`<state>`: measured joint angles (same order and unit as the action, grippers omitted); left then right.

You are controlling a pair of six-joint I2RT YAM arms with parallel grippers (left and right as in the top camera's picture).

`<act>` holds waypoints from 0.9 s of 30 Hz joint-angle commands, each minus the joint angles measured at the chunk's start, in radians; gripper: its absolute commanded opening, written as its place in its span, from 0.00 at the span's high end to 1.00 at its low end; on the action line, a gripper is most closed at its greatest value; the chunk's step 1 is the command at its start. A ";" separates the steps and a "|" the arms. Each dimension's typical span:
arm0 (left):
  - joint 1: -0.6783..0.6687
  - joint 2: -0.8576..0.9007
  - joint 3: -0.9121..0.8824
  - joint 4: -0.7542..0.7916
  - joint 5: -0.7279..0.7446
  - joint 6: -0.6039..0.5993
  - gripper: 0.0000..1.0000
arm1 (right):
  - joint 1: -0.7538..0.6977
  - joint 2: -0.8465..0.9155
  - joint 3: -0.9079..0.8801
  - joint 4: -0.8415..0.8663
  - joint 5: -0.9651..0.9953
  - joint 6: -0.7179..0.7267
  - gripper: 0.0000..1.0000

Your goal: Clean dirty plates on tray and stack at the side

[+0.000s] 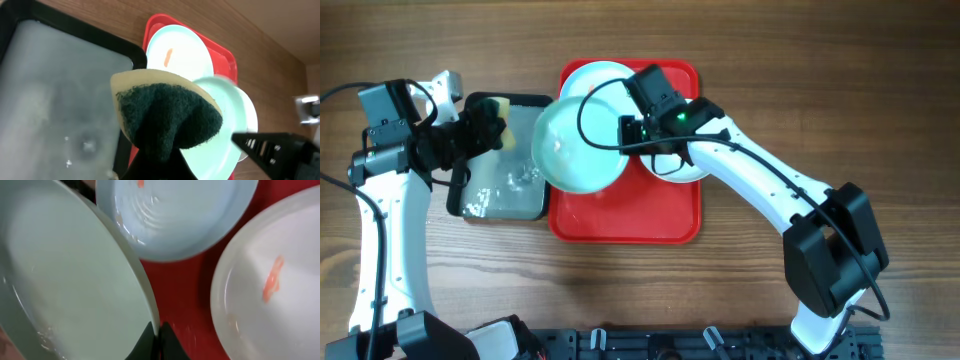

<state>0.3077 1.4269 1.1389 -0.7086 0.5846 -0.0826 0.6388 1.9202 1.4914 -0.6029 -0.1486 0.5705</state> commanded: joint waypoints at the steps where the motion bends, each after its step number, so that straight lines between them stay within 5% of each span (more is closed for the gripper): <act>1: -0.002 -0.010 0.017 0.021 -0.011 0.022 0.96 | 0.000 -0.026 0.029 0.067 0.050 -0.011 0.96; 8: -0.002 -0.010 0.017 0.048 -0.019 0.018 0.96 | 0.037 -0.026 0.029 0.236 0.149 0.009 0.96; 27: -0.002 -0.010 0.017 0.036 -0.340 -0.114 0.96 | 0.101 0.031 0.067 0.559 0.302 -0.101 0.95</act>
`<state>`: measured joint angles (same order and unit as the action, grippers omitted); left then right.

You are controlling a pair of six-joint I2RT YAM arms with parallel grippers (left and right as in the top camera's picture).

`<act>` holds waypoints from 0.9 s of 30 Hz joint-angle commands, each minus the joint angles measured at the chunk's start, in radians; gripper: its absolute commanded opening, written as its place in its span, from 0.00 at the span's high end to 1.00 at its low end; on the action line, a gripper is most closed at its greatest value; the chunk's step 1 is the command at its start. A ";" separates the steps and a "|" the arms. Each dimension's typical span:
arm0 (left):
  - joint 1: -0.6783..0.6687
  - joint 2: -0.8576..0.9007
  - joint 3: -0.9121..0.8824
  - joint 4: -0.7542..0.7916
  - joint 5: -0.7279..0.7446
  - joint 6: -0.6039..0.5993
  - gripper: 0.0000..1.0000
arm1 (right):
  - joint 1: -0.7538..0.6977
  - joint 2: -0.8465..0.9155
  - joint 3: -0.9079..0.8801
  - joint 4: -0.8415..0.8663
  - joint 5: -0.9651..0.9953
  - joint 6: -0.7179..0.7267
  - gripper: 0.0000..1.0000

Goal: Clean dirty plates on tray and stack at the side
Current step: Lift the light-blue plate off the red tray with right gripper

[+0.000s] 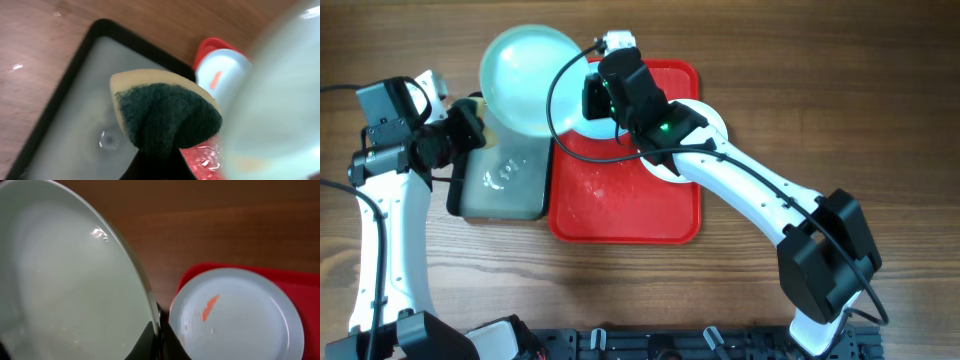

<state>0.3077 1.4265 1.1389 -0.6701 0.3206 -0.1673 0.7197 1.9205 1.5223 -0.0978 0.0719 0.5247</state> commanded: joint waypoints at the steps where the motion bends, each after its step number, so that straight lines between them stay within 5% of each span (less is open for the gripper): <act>1: -0.002 -0.009 0.017 -0.003 -0.077 -0.032 0.96 | 0.027 0.044 0.036 0.082 0.093 -0.072 0.95; 10: -0.002 -0.009 0.017 -0.046 -0.235 -0.081 0.96 | 0.121 0.170 0.036 0.349 0.280 -0.346 0.96; 19: -0.002 -0.009 0.017 -0.057 -0.263 -0.107 0.96 | 0.165 0.192 0.036 0.599 0.383 -0.960 0.96; 27: -0.002 -0.009 0.017 -0.056 -0.262 -0.108 0.96 | 0.174 0.192 0.036 0.777 0.331 -1.334 0.96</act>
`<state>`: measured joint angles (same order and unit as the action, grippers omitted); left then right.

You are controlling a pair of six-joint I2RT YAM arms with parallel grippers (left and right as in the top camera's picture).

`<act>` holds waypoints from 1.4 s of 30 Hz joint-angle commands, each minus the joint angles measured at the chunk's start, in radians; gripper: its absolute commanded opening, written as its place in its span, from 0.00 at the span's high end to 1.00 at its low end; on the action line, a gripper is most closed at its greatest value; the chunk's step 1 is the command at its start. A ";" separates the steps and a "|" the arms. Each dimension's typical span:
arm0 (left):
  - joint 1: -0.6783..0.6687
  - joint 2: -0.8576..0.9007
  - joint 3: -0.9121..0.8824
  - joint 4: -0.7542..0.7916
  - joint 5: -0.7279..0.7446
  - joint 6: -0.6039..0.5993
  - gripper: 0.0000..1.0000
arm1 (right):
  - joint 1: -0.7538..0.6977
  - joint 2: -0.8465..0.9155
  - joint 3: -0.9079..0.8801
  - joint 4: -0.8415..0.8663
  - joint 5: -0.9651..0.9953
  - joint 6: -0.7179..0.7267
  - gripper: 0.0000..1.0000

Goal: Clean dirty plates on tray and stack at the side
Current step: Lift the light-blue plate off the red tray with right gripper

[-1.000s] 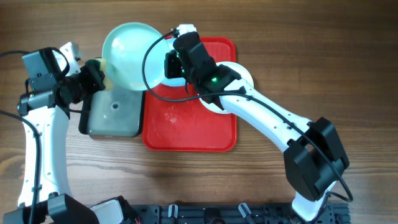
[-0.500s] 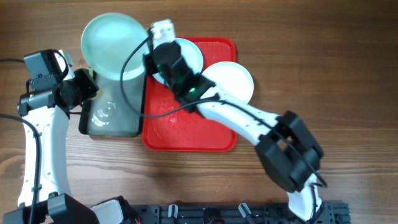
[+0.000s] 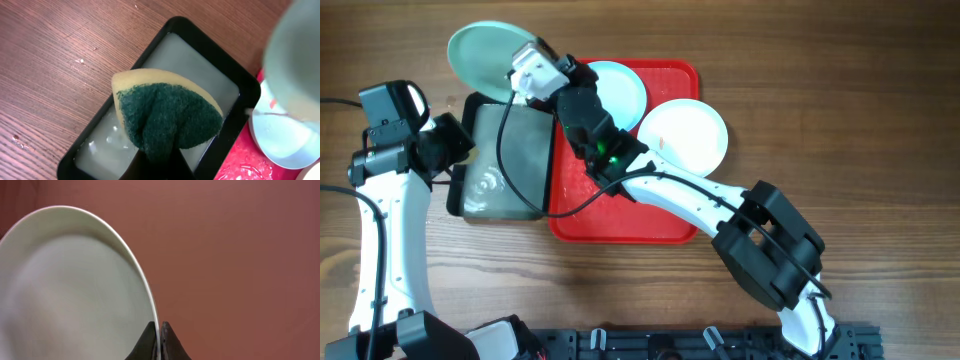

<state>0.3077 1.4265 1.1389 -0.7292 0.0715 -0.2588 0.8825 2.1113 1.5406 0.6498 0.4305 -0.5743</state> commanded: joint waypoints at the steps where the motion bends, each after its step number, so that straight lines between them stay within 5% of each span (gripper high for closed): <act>1: -0.002 -0.009 0.017 0.002 -0.013 -0.017 0.96 | 0.015 0.002 0.018 0.031 -0.060 -0.269 0.96; 16: -0.002 -0.009 0.017 0.002 -0.013 -0.019 0.96 | 0.060 0.010 0.018 0.060 -0.139 -0.359 0.96; 24: -0.002 -0.009 0.017 0.002 -0.013 -0.019 0.96 | -0.010 0.010 0.018 -0.121 -0.190 0.371 0.96; 28: -0.002 -0.009 0.017 0.002 -0.013 -0.019 0.96 | -0.066 0.004 0.018 -0.188 -0.349 0.611 0.96; 36: -0.002 -0.009 0.017 0.003 -0.009 -0.019 0.96 | -0.235 -0.121 0.018 -0.354 -0.644 0.872 0.96; 42: -0.003 -0.005 0.017 0.009 -0.002 -0.018 0.96 | -0.488 -0.293 0.018 -0.811 -0.786 0.900 0.96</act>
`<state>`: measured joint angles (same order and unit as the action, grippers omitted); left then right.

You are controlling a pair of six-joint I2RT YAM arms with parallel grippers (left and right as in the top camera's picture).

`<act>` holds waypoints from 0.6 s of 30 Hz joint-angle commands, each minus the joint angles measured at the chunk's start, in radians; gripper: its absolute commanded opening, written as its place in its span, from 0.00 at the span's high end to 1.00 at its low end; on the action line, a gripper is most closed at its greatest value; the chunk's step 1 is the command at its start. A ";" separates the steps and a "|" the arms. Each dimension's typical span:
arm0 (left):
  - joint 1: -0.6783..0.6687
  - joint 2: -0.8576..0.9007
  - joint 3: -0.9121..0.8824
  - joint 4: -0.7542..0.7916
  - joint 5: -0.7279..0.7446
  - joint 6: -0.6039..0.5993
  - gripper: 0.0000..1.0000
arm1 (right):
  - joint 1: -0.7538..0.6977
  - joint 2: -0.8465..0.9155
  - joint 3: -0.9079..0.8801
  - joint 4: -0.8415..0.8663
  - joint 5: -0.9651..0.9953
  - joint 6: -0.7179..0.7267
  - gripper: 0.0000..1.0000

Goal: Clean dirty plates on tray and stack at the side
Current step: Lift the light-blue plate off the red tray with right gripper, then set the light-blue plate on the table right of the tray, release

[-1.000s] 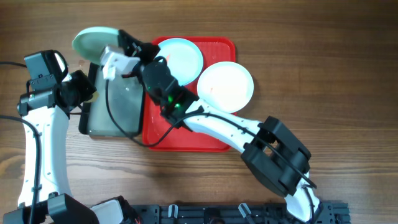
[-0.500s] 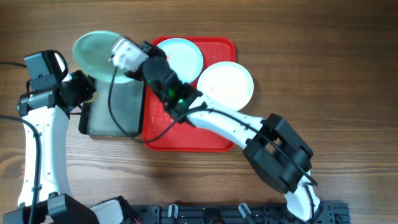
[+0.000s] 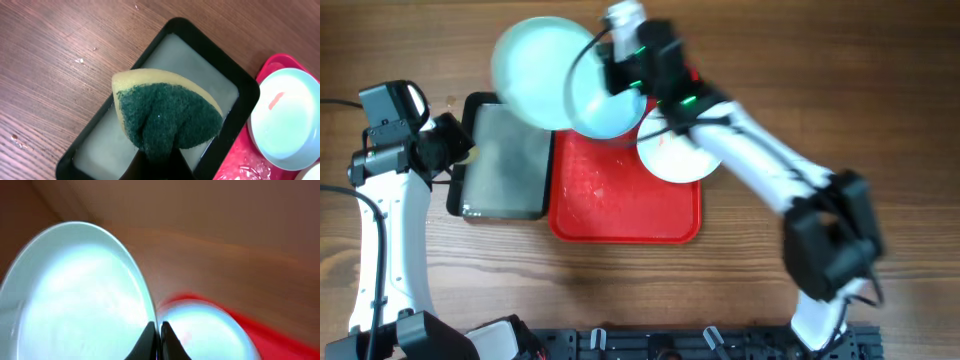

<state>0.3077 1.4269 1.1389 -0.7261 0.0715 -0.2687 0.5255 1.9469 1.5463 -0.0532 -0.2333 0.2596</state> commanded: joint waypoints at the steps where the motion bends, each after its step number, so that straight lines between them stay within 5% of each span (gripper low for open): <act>1: -0.005 -0.005 0.017 0.008 0.003 -0.008 0.96 | -0.177 -0.151 0.012 -0.169 -0.127 0.066 0.96; 11: -0.095 0.008 0.017 0.045 0.014 0.003 0.96 | -0.660 -0.202 0.010 -0.634 -0.106 0.055 0.96; 18: -0.164 0.039 0.017 0.071 0.013 0.038 0.96 | -0.794 -0.134 0.003 -0.778 0.064 0.000 0.96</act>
<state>0.1799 1.4414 1.1393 -0.6674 0.0761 -0.2676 -0.2573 1.7653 1.5490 -0.8078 -0.2562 0.3004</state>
